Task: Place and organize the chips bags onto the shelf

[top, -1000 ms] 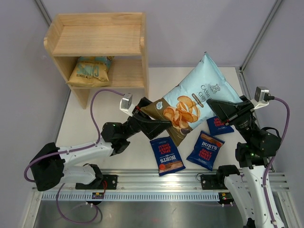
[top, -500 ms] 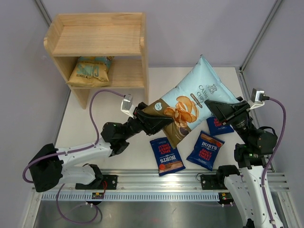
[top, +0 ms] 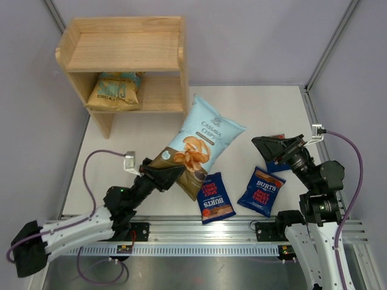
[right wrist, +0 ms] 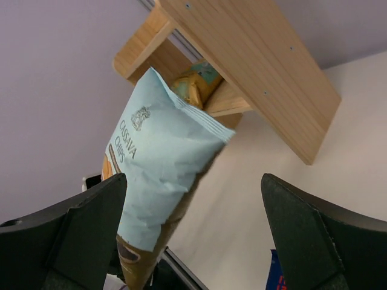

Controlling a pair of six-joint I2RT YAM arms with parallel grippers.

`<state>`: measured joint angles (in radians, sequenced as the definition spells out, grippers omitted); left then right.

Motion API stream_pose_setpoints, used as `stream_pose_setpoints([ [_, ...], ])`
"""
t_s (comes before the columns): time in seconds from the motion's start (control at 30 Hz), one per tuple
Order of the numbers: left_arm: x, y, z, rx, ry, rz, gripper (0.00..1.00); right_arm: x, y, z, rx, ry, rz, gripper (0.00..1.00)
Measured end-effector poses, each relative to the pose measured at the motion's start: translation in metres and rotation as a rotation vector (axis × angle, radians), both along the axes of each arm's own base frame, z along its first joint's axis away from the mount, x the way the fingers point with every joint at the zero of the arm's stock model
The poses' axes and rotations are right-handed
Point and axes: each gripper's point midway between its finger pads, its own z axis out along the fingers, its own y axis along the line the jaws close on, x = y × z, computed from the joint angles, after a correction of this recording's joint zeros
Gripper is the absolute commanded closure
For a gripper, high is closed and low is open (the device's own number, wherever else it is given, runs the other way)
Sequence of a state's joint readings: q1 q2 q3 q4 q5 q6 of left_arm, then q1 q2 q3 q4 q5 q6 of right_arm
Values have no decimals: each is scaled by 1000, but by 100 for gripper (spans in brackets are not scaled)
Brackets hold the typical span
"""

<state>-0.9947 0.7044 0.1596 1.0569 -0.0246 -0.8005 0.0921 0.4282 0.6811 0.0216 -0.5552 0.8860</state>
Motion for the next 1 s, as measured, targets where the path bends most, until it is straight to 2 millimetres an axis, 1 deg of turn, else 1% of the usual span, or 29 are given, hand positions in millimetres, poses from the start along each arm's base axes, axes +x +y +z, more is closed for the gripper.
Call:
stream_pose_setpoints([
  [0.1, 6, 33, -7, -35, 41, 114, 100, 3, -7, -14, -43, 31, -56, 1],
  [0.17, 12, 59, -3, -84, 74, 209, 100, 4, -11, -19, -68, 44, -87, 0],
  [0.23, 18, 84, -3, -114, 110, 300, 100, 6, -15, -21, -87, 51, -112, 1],
  [0.33, 30, 107, -10, -100, 177, 422, 100, 7, -18, -25, -107, 59, -133, 0],
  [0.43, 44, 119, -31, 8, 269, 539, 100, 8, -20, -29, -116, 73, -145, 1],
  [0.53, 52, 131, -49, 105, 318, 630, 99, 9, -21, -32, -121, 84, -151, 0],
  [0.63, 55, 141, -53, 156, 318, 688, 97, 9, -21, -32, -123, 85, -151, 1],
  [0.73, 55, 149, -42, 162, 294, 725, 98, 8, -21, -32, -128, 88, -152, 0],
  [0.83, 56, 154, -18, 150, 268, 749, 97, 6, -22, -27, -133, 73, -154, 1],
  [0.93, 60, 150, -1, 145, 247, 761, 98, 5, -22, -22, -135, 60, -156, 1],
  [1.0, 64, 144, 3, 160, 236, 768, 98, 3, -22, -20, -139, 59, -158, 0],
])
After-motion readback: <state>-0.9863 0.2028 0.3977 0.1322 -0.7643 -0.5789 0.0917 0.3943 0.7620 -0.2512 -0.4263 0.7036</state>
